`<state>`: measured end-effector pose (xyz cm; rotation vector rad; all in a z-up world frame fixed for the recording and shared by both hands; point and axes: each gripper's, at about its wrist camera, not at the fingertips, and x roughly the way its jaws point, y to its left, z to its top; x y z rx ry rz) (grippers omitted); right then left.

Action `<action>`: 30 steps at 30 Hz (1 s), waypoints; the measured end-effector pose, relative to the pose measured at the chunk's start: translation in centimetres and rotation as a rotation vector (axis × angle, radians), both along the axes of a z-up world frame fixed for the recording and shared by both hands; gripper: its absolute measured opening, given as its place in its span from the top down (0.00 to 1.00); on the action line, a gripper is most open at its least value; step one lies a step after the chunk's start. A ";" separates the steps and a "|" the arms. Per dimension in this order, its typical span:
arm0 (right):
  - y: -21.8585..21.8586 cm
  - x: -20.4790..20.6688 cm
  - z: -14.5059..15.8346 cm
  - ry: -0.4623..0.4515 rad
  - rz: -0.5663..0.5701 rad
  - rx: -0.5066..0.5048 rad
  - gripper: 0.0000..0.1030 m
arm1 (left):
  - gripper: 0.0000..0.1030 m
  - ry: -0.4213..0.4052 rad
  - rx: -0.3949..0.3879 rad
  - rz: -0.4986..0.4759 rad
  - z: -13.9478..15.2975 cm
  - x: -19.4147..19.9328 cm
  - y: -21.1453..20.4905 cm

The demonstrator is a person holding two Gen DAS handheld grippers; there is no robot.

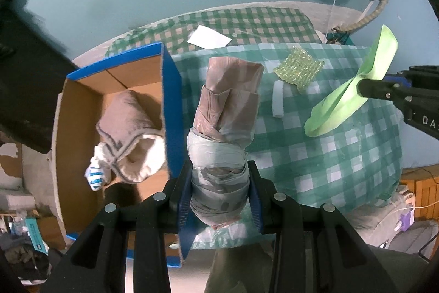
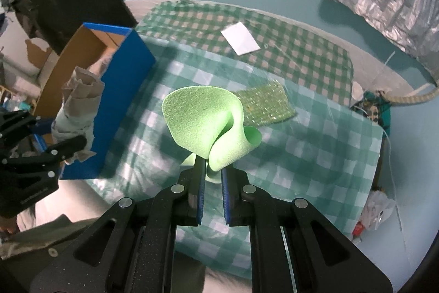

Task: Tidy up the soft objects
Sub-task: 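Carry the bundle and foam sheet over the box and open both grippers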

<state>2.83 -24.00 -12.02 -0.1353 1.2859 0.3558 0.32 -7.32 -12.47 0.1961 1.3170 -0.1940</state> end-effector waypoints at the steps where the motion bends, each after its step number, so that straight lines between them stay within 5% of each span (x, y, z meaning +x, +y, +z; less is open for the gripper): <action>1: 0.2 0.0 0.2 -0.003 0.004 0.002 0.91 | 0.64 -0.005 0.003 0.003 0.2 -0.1 0.2; 30: 12.8 1.0 6.5 -0.087 0.228 0.077 0.91 | 0.64 -0.071 -0.017 0.219 4.1 -1.1 10.5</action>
